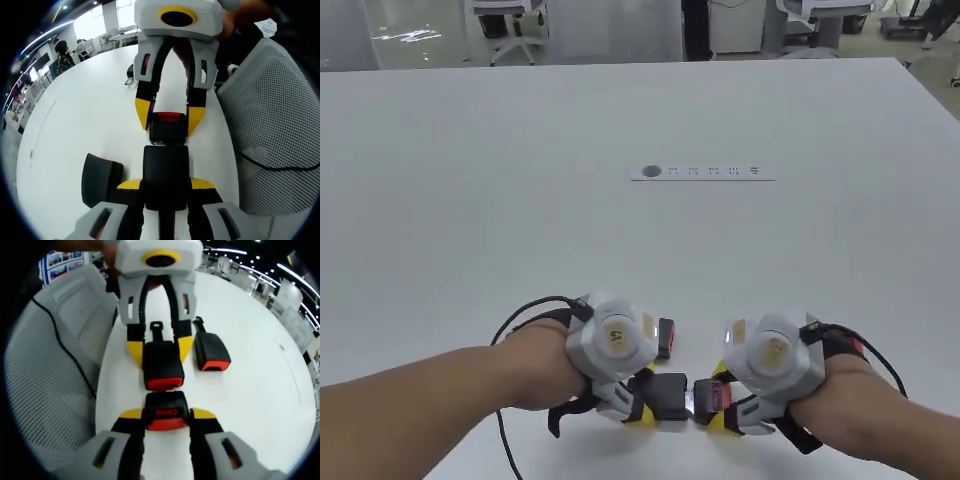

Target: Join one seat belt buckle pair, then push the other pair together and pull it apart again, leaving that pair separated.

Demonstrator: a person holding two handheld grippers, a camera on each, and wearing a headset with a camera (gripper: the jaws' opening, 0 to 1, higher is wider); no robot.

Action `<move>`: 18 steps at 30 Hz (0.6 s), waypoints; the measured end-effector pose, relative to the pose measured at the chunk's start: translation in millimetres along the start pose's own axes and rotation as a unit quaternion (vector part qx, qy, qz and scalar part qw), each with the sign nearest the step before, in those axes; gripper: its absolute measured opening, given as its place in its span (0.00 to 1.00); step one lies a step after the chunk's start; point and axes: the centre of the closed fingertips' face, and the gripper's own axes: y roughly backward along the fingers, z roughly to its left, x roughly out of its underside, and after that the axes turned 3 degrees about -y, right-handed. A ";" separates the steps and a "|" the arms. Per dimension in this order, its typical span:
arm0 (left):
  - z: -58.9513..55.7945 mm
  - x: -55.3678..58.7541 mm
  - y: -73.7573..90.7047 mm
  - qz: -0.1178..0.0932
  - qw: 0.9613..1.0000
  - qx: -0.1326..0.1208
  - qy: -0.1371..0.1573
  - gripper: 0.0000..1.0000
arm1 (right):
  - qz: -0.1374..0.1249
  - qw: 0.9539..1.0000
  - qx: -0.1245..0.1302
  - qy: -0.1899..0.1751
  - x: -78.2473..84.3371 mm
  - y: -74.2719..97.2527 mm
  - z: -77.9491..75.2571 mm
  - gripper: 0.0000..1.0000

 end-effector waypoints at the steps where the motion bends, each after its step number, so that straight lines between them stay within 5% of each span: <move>1: 0.1 0.2 0.3 -0.001 1.000 0.000 0.000 0.33 | 0.002 1.000 -0.001 0.001 1.2 0.5 0.2 0.32; 18: 0.3 1.6 2.8 -0.030 1.000 -0.003 0.002 0.34 | 0.012 1.000 -0.002 0.024 5.9 2.1 1.9 0.33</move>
